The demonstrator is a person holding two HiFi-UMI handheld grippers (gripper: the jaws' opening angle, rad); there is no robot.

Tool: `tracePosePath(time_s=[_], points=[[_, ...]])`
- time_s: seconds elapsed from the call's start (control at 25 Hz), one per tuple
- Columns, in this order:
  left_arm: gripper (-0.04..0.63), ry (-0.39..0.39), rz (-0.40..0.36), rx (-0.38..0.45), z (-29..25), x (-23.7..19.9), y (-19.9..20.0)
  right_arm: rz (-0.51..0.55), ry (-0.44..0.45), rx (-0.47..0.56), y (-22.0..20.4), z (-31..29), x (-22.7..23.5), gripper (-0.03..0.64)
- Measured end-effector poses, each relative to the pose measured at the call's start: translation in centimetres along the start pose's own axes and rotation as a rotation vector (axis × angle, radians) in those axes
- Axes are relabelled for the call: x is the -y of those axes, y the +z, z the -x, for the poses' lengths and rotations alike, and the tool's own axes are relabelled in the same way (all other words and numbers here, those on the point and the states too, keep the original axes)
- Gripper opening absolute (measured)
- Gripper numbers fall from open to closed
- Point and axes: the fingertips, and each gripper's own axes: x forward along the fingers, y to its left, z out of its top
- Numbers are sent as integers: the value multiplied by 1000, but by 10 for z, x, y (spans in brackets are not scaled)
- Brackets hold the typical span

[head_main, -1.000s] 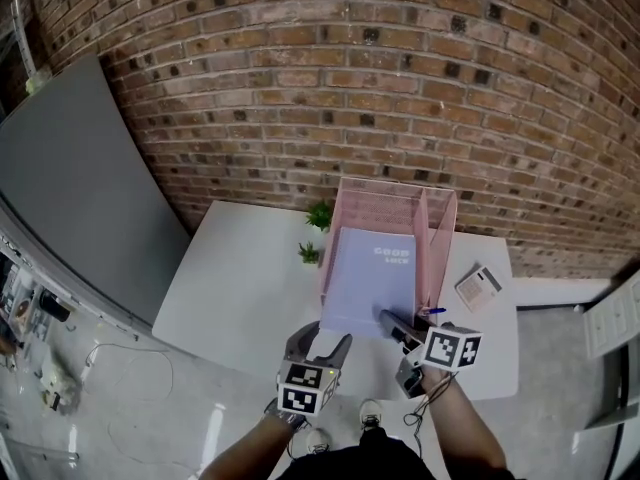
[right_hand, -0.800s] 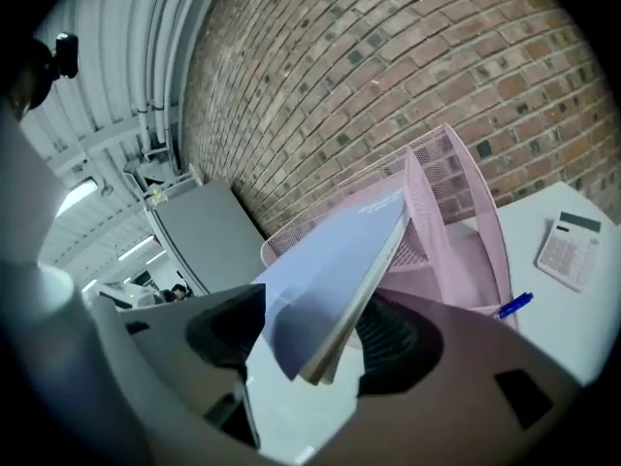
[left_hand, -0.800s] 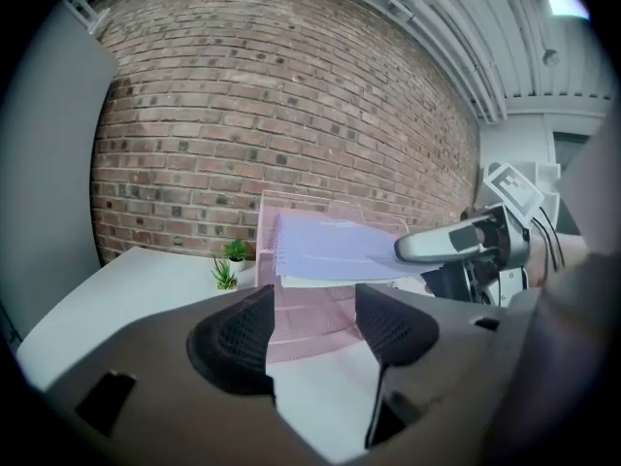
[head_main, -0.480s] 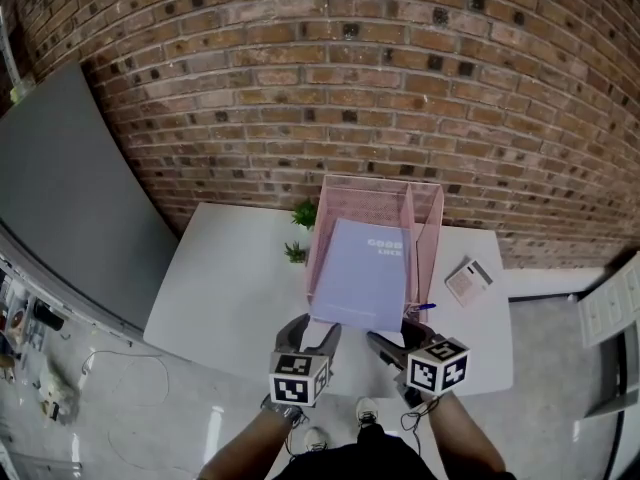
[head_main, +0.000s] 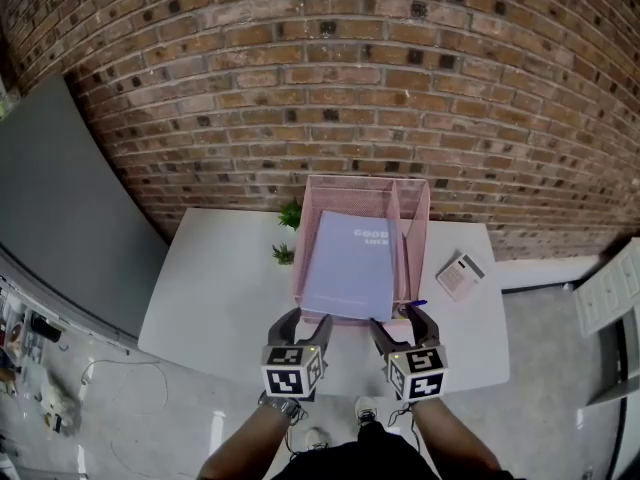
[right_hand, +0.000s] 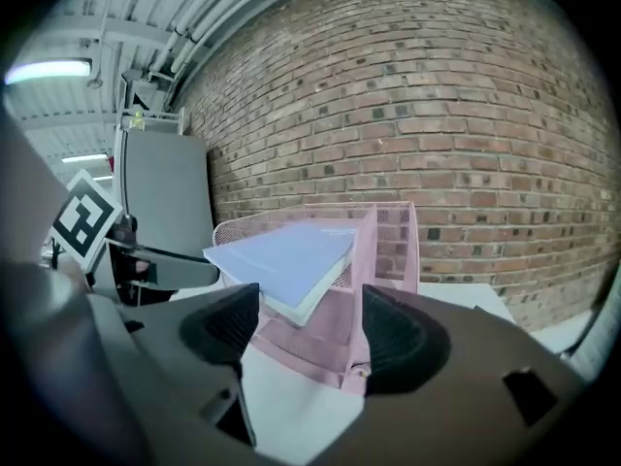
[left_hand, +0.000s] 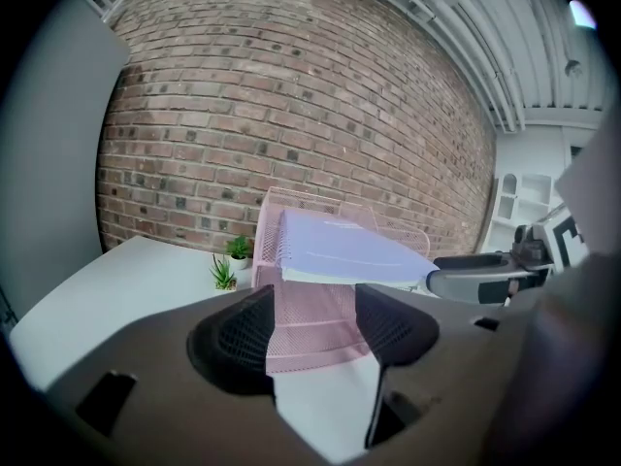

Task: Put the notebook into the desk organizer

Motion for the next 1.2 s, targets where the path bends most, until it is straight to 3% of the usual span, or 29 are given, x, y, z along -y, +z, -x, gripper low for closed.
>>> tracePosePath(time_s=[0.84, 1.2], points=[[261, -65, -55, 30, 17, 4, 9, -44, -95, 7, 15, -35, 17, 354], [259, -117, -74, 48, 37, 6, 14, -49, -121, 47, 22, -19, 7, 344]])
